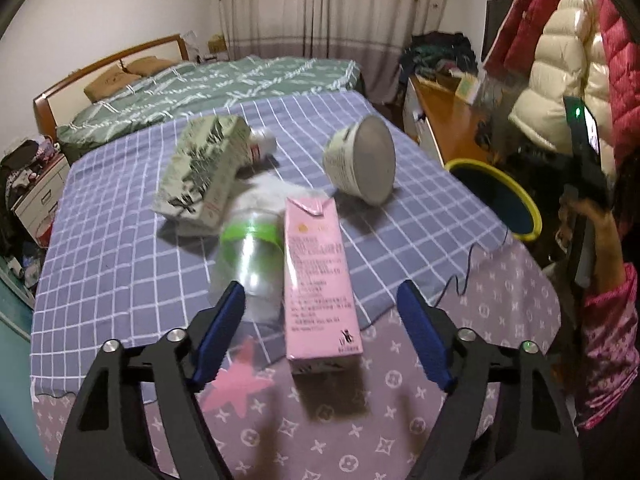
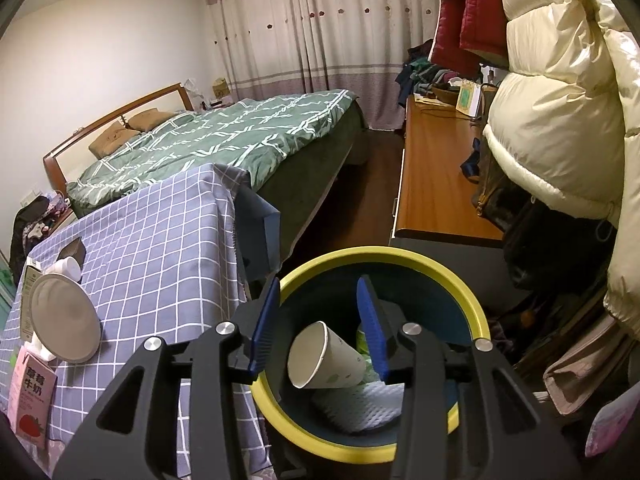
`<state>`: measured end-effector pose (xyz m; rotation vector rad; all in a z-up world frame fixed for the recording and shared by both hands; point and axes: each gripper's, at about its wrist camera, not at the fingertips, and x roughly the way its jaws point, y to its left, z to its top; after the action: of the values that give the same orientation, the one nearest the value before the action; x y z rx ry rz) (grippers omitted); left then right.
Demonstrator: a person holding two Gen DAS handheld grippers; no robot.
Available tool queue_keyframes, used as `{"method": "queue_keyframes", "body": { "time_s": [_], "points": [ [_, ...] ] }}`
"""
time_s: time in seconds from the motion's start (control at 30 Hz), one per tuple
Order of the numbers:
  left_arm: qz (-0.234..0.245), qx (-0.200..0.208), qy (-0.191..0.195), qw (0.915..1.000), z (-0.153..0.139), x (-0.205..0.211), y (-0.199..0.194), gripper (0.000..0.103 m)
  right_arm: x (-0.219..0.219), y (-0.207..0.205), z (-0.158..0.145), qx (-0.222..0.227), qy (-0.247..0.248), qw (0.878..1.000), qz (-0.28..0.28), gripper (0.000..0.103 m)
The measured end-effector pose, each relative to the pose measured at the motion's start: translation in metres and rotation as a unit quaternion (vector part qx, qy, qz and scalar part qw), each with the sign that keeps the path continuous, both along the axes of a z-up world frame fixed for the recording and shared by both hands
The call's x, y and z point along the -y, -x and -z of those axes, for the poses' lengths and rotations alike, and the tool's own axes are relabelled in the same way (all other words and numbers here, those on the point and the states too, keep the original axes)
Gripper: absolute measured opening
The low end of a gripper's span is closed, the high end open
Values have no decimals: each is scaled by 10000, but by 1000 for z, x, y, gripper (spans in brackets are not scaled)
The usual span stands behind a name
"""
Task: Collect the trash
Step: 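Reach the left gripper to the pink milk carton and grasp it, then carry the pink carton with the left gripper into the yellow bin and release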
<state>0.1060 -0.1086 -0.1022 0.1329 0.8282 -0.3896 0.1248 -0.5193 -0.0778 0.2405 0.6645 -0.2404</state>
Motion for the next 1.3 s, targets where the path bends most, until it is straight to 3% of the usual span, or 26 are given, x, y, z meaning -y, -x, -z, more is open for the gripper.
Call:
{"method": "queue_keyframes", "body": {
  "time_s": [0.23, 0.37, 0.67, 1.0, 1.13, 1.3],
  "points": [
    [241, -321, 49, 9992, 16, 9, -3, 59, -1, 0, 1, -1, -38, 10000, -2, 40],
    [467, -425, 143, 9979, 18, 20, -2, 58, -1, 0, 1, 4, -70, 10000, -14, 40],
    [143, -630, -190, 9977, 26, 38, -38, 59, 1, 0, 1, 27, -134, 9999, -20, 42],
    [117, -564, -732, 9956, 36, 60, -60, 57, 7, -1, 4, -35, -194, 9998, 9, 45],
    [279, -577, -728, 9953, 37, 63, -57, 41, 11, 0, 8, -61, -235, 9997, 16, 45],
    [476, -472, -692, 9953, 32, 73, -49, 41, 12, 3, 9, -56, -266, 9996, 3, 45]
  ]
}}
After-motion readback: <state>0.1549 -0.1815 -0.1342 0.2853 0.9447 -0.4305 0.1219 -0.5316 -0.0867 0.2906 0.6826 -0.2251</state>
